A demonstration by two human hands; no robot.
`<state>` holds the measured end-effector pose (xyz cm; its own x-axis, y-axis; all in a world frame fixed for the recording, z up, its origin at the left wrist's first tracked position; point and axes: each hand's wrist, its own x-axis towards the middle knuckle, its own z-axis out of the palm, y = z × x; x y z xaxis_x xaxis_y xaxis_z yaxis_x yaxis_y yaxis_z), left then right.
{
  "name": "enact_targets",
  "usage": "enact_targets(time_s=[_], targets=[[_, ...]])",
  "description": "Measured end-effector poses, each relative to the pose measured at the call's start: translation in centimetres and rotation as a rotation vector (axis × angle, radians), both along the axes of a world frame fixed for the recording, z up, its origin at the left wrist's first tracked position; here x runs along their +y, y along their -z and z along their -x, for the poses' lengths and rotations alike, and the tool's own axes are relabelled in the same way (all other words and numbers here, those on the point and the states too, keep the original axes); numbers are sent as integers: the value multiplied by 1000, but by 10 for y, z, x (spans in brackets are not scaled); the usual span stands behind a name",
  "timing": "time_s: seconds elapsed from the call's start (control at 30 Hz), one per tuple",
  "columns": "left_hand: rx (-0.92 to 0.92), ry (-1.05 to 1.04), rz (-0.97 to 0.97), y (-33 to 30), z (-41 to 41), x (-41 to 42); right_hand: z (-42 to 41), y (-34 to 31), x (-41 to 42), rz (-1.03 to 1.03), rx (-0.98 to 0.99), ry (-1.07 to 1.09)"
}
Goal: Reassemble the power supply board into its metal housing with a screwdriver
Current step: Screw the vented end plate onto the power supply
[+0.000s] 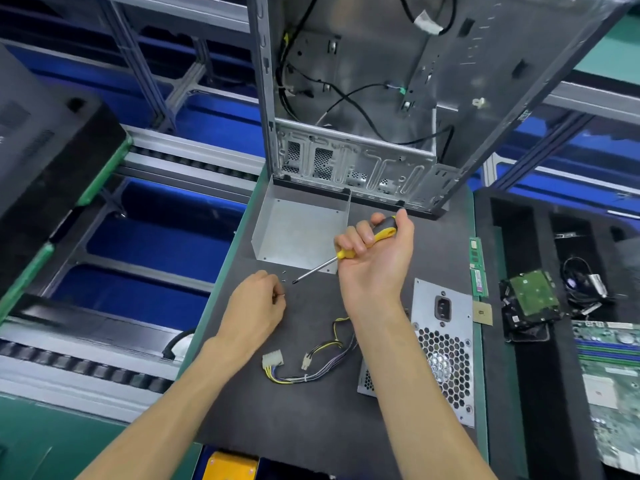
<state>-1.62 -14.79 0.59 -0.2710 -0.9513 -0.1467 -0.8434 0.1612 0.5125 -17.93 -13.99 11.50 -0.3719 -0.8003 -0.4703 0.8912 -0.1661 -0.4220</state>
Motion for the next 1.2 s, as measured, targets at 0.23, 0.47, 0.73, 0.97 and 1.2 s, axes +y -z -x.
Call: enact_targets(time_s=[0.23, 0.47, 0.73, 0.97, 1.2], targets=[[812, -143, -411, -55, 39, 6, 36, -21, 13, 92, 70, 110], [1222, -131, -755, -84, 65, 26, 75, -33, 50, 148, 56, 250], [1259, -122, -847, -101, 89, 59, 94, -39, 92, 189, 54, 305], [1318, -89, -861, -117, 102, 80, 107, -49, 120, 221, 55, 330], [1243, -50, -722, -129, 112, 100, 114, -55, 137, 267, 37, 335]])
